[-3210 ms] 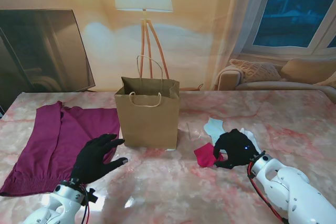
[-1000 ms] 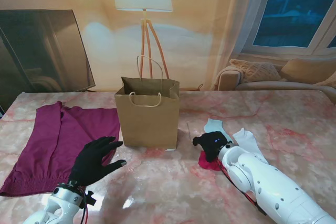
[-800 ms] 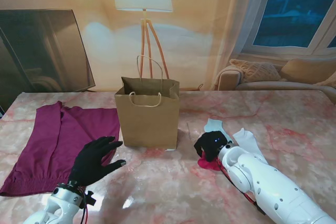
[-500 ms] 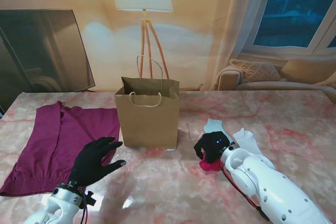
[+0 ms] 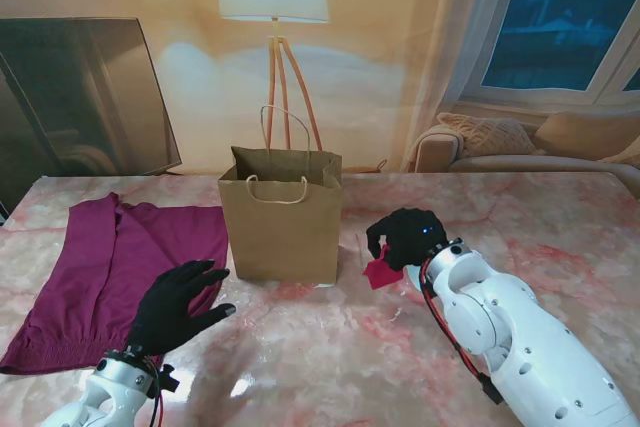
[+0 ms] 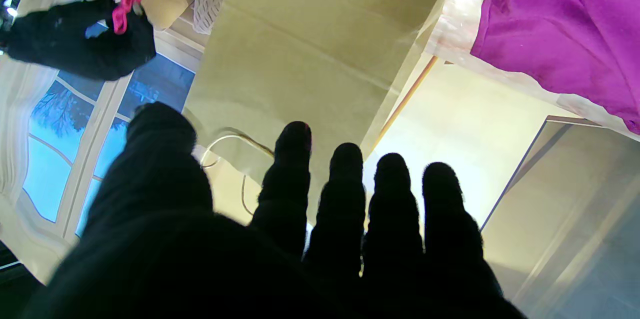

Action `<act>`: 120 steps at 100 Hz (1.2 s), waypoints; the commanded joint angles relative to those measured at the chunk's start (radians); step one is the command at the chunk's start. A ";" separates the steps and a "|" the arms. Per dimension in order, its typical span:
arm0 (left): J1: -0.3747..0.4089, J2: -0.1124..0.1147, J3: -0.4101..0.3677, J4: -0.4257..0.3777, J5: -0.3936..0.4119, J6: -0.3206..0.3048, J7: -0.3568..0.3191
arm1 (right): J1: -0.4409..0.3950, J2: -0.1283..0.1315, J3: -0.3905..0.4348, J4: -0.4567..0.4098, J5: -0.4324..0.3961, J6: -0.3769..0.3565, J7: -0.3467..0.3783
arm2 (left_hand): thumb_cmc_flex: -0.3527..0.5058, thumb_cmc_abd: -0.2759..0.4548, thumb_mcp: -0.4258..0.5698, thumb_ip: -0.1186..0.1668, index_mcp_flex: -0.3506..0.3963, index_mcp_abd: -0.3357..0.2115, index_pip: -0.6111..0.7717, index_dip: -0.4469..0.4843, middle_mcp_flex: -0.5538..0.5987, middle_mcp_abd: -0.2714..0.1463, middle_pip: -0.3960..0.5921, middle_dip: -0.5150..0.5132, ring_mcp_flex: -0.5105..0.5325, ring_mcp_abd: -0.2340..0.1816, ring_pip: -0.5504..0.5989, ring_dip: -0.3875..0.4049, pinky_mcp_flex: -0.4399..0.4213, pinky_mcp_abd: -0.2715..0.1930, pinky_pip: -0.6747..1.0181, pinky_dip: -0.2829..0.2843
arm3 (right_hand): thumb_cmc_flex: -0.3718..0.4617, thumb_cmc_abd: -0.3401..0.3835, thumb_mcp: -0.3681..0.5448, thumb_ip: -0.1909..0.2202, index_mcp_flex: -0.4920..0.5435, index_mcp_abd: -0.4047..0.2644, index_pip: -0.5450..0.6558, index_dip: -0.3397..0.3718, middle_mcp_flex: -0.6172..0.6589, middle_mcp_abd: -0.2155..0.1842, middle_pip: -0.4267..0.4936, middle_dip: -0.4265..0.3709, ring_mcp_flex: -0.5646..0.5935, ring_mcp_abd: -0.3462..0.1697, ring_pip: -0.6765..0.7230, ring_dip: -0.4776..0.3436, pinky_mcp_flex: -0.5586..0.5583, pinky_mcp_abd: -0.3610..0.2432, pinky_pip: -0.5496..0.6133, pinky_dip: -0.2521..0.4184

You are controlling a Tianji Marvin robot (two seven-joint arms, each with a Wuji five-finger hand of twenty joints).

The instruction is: Fold the socks and the shorts into the kraft paper bag

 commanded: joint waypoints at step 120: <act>-0.050 0.001 0.022 0.070 -0.027 -0.050 -0.012 | 0.328 -0.161 -0.198 -0.062 0.389 0.336 -0.293 | 0.024 0.024 -0.031 0.056 0.013 -0.014 0.007 0.011 -0.023 -0.030 -0.018 -0.010 -0.027 -0.033 -0.015 -0.010 -0.007 -0.022 -0.010 -0.001 | 0.033 -0.015 -0.011 0.007 0.035 0.015 0.050 -0.036 0.058 0.008 -0.028 0.034 0.036 0.042 0.023 -0.024 0.041 -0.064 0.126 -0.003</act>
